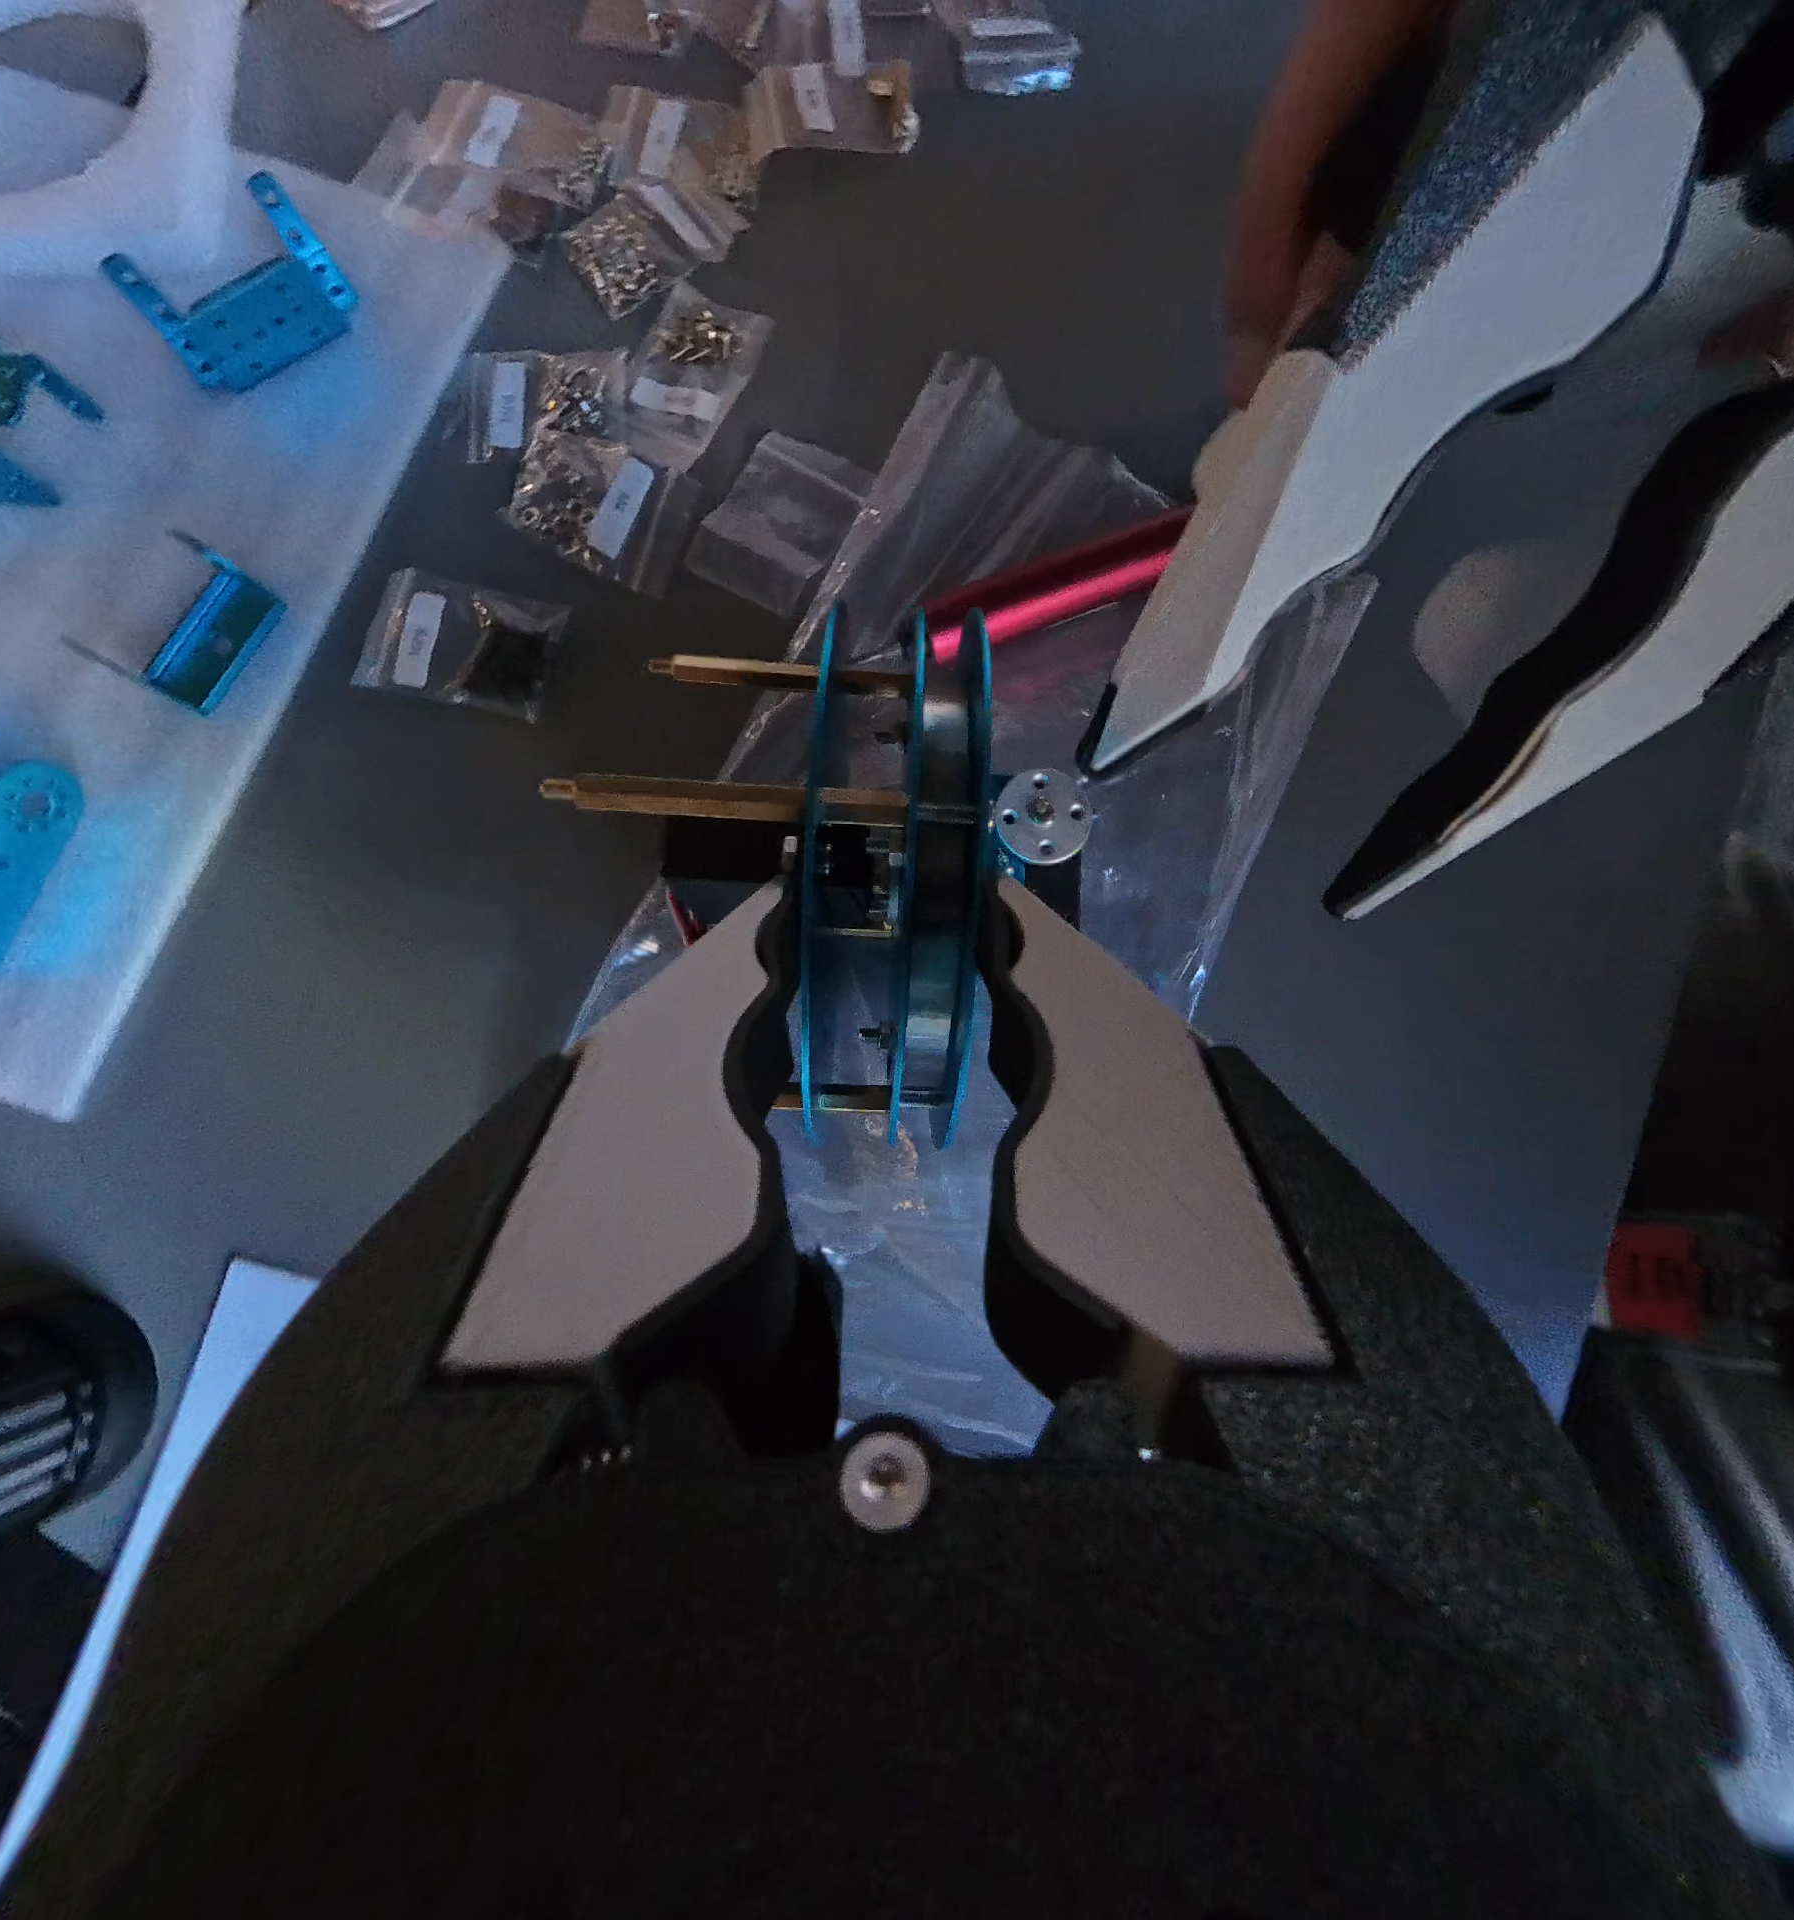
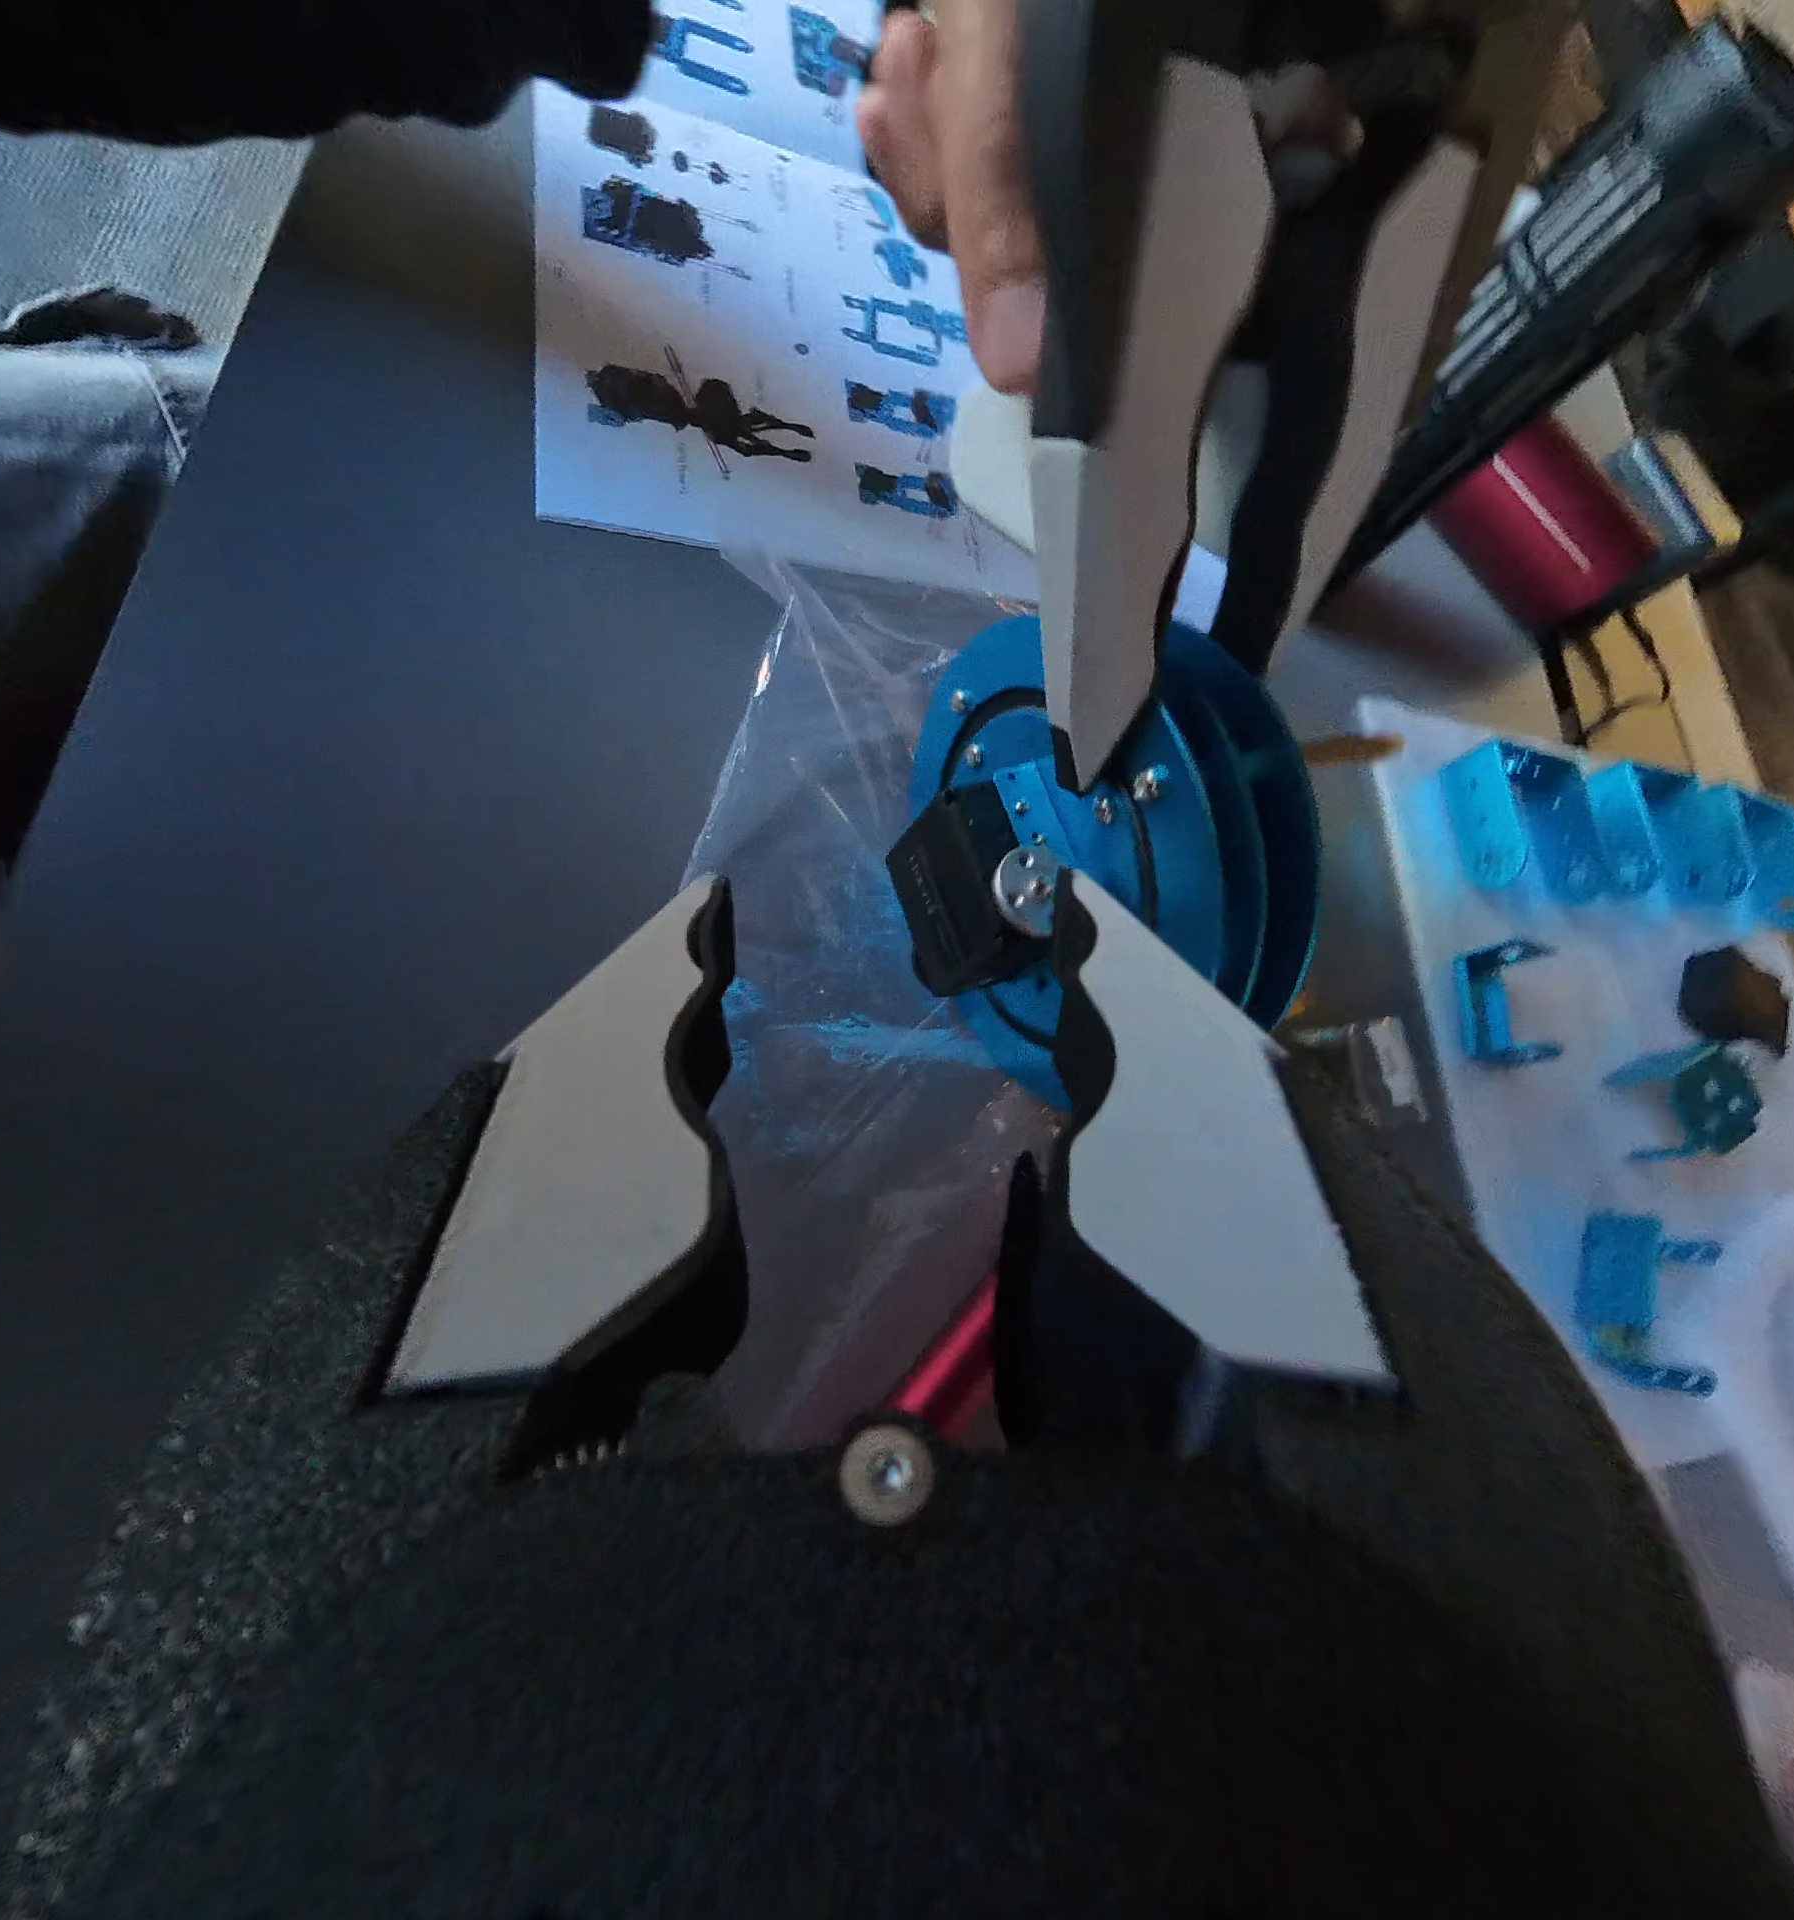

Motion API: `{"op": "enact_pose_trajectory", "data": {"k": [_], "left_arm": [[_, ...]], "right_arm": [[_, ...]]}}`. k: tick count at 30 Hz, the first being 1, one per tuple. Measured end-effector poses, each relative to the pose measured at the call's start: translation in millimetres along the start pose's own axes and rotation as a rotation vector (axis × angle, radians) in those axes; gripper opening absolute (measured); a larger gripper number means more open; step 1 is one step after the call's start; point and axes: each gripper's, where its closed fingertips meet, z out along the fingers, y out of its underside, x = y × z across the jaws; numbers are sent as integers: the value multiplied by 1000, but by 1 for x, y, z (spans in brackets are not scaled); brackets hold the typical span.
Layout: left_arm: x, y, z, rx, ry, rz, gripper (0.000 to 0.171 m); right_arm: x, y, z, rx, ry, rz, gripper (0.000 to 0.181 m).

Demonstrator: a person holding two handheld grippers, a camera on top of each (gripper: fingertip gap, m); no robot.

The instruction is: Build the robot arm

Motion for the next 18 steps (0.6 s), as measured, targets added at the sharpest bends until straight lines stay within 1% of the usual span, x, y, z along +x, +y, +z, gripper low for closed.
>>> {"op": "enact_pose_trajectory", "data": {"k": [3, 5, 8, 11, 14, 16, 18], "left_arm": [[1, -3, 2, -24, 72, 34, 33], [1, -5, 4, -53, 98, 61, 33], [3, -9, 8, -113, 114, 98, 33], [4, -13, 11, -152, 117, 106, 33], [5, -16, 14, -164, 113, 89, 34], [6, -18, 16, -152, 102, 81, 34], [7, -22, 19, -114, 90, 52, 35]], "right_arm": [[-1, -10, 2, 1, -64, -109, 62], [0, -7, 5, -47, -83, -211, 61], [-1, -2, 7, -98, -120, -313, 59], [4, 7, 8, -143, -116, -362, 57], [7, 16, 8, -164, -94, -386, 56], [10, 19, 7, -159, -68, -388, 51], [8, 22, 7, -143, -87, -359, 48]]}}
